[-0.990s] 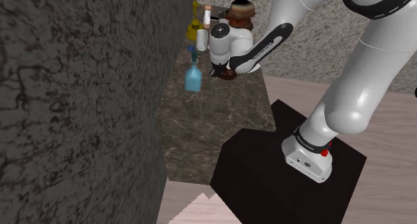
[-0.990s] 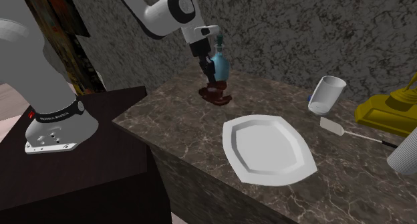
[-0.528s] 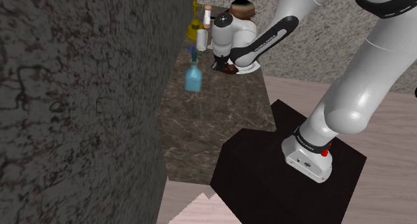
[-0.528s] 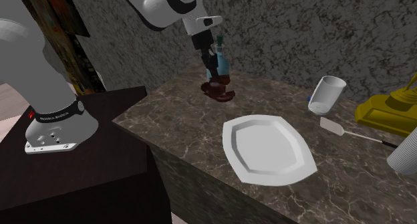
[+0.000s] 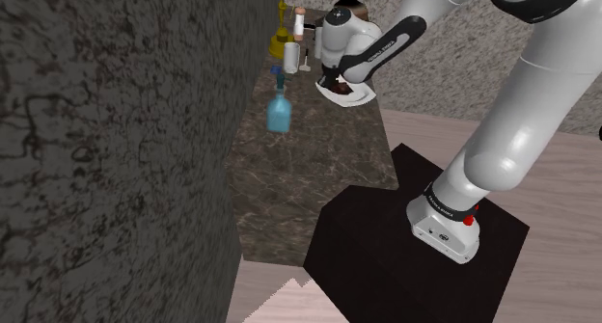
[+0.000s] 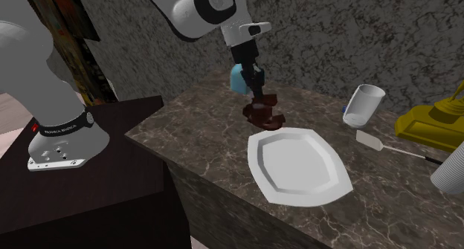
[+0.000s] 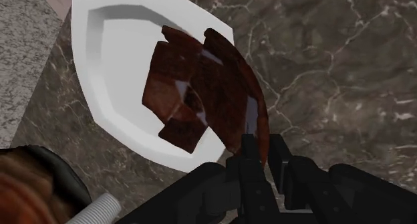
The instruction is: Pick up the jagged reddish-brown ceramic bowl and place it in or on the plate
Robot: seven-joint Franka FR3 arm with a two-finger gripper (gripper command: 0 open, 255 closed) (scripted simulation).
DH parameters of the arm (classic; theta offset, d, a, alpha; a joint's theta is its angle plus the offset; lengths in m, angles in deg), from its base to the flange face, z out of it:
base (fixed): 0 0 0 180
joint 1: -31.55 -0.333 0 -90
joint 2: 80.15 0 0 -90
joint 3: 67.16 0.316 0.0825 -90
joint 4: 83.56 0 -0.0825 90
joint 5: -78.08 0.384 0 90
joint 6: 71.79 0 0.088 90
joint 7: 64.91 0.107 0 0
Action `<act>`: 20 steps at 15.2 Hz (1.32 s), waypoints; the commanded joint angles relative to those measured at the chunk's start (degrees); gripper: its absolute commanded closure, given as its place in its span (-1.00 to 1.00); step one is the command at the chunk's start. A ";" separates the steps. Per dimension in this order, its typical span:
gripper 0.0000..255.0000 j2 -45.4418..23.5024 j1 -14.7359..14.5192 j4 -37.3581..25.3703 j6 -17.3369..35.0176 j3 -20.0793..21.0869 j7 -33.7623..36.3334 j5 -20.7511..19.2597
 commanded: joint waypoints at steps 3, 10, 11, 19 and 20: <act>1.00 -3.26 3.85 -3.92 2.29 -1.48 -7.15 2.85; 1.00 -9.03 10.64 -11.74 4.05 -1.64 -18.80 9.21; 1.00 -9.58 10.60 -11.68 4.62 -1.76 -18.35 8.90; 1.00 -14.35 9.97 -11.66 9.14 -3.07 -14.73 6.49; 1.00 -14.98 9.86 -11.72 9.69 -3.26 -14.27 6.20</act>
